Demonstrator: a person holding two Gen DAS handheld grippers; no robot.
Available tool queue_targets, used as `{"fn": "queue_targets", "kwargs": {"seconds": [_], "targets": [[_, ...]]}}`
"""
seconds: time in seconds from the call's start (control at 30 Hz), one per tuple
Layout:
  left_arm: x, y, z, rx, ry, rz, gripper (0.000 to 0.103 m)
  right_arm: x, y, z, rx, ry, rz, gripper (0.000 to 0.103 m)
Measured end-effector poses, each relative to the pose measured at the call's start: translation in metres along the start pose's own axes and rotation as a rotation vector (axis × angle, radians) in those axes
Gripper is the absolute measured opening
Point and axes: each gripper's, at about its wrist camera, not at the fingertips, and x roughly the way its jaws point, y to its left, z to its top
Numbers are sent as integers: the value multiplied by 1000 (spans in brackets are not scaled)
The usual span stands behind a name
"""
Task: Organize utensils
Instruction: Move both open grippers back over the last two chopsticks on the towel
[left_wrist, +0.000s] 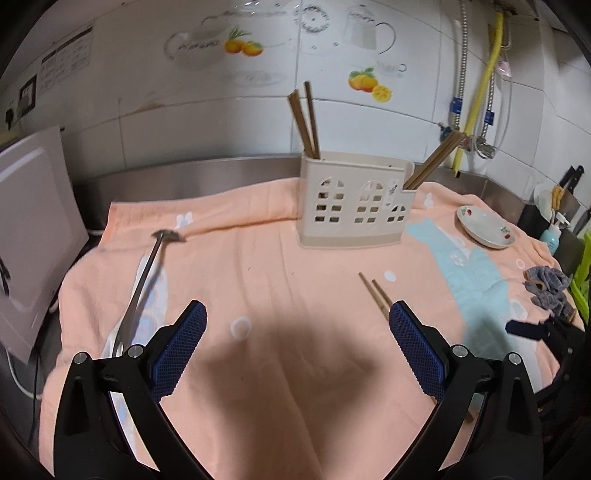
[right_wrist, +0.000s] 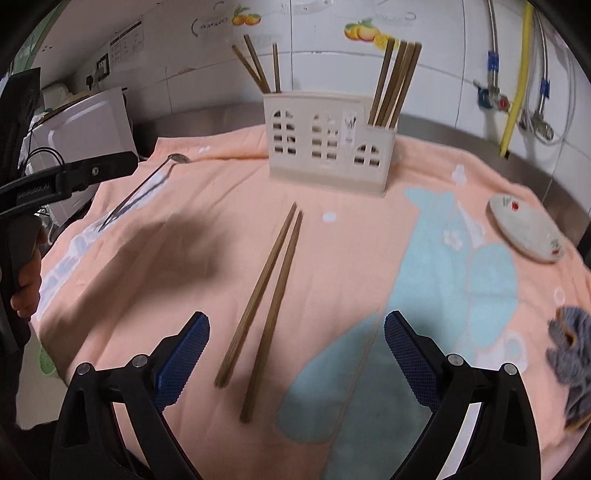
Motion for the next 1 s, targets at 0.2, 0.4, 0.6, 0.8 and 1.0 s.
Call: {"fn": "queue_targets", "kwargs": {"seconds": [0.2, 0.4, 0.6, 0.8, 1.0], "targets": [[3, 6, -11, -7, 21, 25, 98, 6, 9, -13, -14, 17, -1, 80], [5, 11, -18, -25, 40, 31, 98, 14, 13, -21, -6, 36, 11, 67], [4, 13, -23, -39, 47, 30, 98, 20, 12, -28, 21, 57, 16, 47], [6, 10, -25, -37, 58, 24, 98, 24, 15, -32, 30, 67, 32, 26], [7, 6, -29, -32, 70, 19, 98, 28, 17, -33, 28, 71, 40, 19]]}}
